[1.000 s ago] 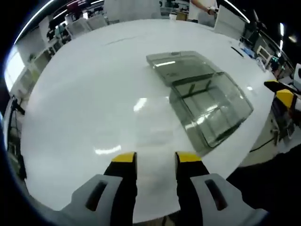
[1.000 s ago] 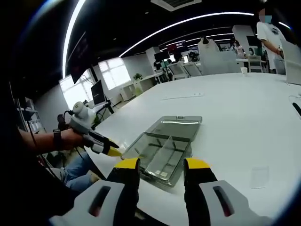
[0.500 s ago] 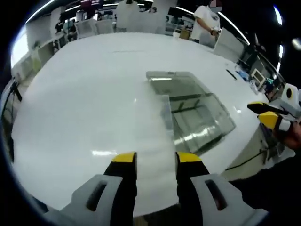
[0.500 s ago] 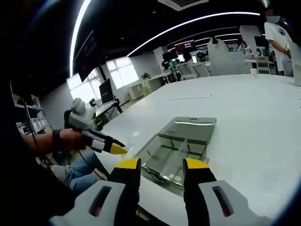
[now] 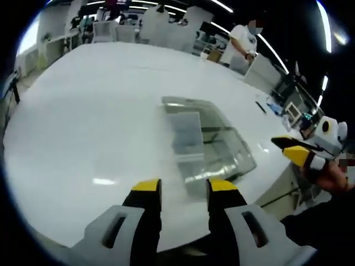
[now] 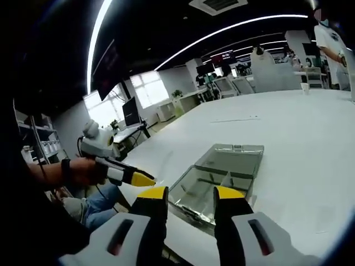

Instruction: Insert the divider into the dual guide fixture by aligning both edges with the guide slots and pushing it downward to the bottom, including one-sided entry, uneven engagement, binding, and posture correction.

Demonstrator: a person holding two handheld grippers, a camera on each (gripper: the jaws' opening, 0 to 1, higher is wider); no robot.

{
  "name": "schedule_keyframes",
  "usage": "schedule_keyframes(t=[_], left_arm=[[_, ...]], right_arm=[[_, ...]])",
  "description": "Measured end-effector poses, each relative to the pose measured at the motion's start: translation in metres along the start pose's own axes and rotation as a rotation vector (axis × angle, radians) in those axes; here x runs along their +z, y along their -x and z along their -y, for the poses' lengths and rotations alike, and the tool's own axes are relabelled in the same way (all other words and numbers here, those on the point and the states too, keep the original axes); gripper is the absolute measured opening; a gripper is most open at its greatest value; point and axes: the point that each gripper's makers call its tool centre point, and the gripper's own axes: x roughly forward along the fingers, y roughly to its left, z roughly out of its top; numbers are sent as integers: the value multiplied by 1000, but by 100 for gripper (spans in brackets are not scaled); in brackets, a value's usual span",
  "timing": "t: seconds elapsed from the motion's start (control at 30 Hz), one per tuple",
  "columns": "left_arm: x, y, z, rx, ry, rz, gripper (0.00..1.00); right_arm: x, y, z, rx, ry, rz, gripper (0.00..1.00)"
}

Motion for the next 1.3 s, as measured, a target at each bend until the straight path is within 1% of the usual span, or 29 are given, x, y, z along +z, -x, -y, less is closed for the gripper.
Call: schedule_keyframes(t=[0.07, 0.17, 0.23, 0.27, 0.33, 0.4, 0.47, 0.53, 0.57, 0.6, 0.63, 0.73, 0.87, 0.9, 1.0, 1.07, 1.13, 1.2, 1.3], left_arm=[[1, -1, 4, -14, 9, 7, 29], [1, -4, 12, -42, -3, 13, 29], [1, -5, 17, -60, 4, 17, 29], [4, -5, 22, -75, 18, 33, 29], [4, -4, 29, -90, 26, 39, 29], [7, -3, 40, -125, 30, 63, 29], [7, -3, 46, -149, 33, 68, 29], [11, -5, 55, -198, -2, 107, 29], [8, -5, 55, -198, 28, 88, 29], [9, -5, 57, -206, 28, 94, 29], [12, -3, 64, -235, 24, 115, 29], [14, -2, 72, -261, 25, 119, 29], [14, -2, 80, -293, 37, 120, 29], [13, -3, 83, -297, 29, 119, 29], [13, -3, 90, -324, 36, 119, 29], [13, -4, 93, -336, 50, 122, 29], [13, -5, 97, -346, 51, 123, 29], [12, -6, 101, -351, 48, 122, 29], [9, -6, 104, -361, 40, 118, 29]], right_arm=[[2, 0, -2, 4, 3, 2, 28], [4, 1, -3, 8, 3, 14, 27], [5, 1, -4, 14, 4, 19, 25], [7, 0, -4, 14, 7, 28, 23], [9, -1, -8, 29, -1, 38, 22], [10, -2, -11, 41, -7, 37, 22], [10, -4, -14, 47, 4, 31, 22], [11, -4, -15, 48, 11, 32, 22], [11, -5, -15, 50, 12, 33, 22], [12, -4, -16, 51, 10, 37, 22], [14, -4, -16, 51, 8, 44, 22], [17, -6, -18, 56, -6, 59, 20], [17, -10, -23, 67, -10, 57, 20], [18, -10, -25, 70, -11, 59, 19], [21, -10, -28, 75, -14, 70, 15], [22, -10, -29, 81, -22, 77, 14], [20, -10, -29, 81, -26, 66, 15], [18, -10, -27, 68, -6, 58, 14], [17, -9, -25, 63, -27, 64, 14]])
